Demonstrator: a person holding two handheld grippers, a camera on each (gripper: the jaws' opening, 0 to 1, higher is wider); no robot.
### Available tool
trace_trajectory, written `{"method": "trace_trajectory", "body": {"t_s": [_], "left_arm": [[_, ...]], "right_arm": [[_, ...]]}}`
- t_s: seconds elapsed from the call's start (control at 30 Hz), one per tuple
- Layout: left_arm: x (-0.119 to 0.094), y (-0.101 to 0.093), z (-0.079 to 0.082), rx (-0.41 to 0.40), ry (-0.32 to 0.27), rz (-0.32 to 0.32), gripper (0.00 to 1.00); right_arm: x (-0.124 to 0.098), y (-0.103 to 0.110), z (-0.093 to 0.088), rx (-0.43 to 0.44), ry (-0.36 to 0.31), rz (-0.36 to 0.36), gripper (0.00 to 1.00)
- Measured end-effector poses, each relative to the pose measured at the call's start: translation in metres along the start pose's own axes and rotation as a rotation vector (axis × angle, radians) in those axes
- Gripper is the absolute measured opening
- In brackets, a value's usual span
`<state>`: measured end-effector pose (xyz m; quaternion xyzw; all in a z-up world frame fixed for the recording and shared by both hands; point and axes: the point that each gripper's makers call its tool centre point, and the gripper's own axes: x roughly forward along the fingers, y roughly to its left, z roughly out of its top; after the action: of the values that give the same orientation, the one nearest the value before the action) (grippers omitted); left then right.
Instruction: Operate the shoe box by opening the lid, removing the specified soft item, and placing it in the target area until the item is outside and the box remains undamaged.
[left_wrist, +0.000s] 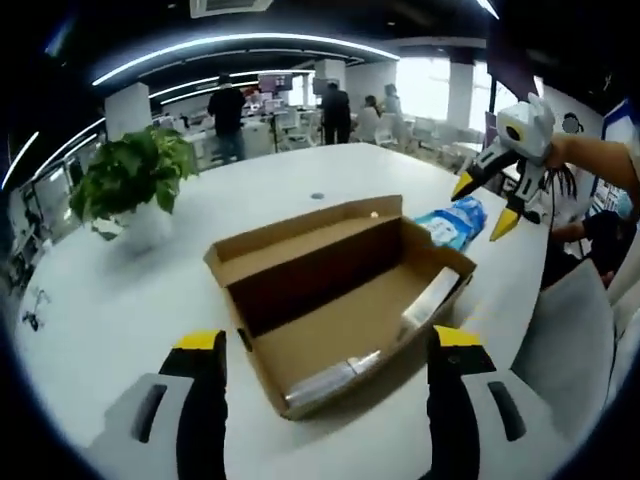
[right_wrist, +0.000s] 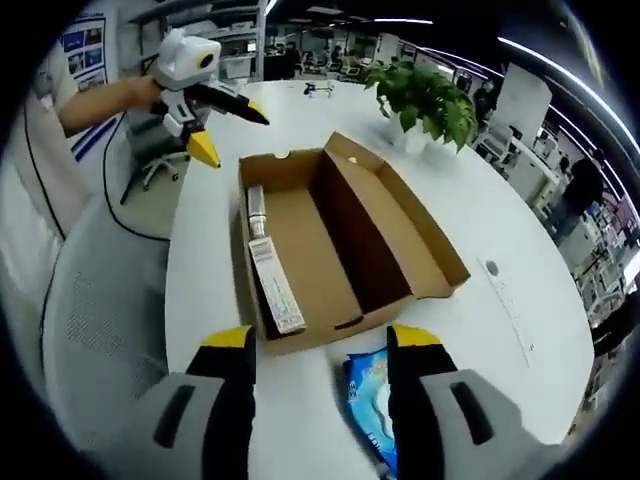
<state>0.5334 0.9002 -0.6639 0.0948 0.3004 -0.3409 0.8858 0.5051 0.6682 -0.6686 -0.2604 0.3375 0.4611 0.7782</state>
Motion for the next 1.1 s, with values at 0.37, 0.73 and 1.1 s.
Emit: {"method": "trace_trajectory", "body": {"t_s": [0.37, 0.73, 1.1], "left_arm": [[0.006, 0.026, -0.026, -0.152, 0.054, 0.056, 0.62], [0.015, 0.040, -0.042, -0.271, 0.091, 0.083, 0.33], [0.019, 0.039, -0.051, -0.329, 0.103, 0.090, 0.17]], "right_arm": [[0.031, 0.004, -0.005, -0.075, 0.060, 0.079, 0.44], [0.054, 0.005, -0.008, -0.128, 0.110, 0.139, 0.42], [0.075, 0.013, -0.014, -0.169, 0.159, 0.213, 0.40]]}}
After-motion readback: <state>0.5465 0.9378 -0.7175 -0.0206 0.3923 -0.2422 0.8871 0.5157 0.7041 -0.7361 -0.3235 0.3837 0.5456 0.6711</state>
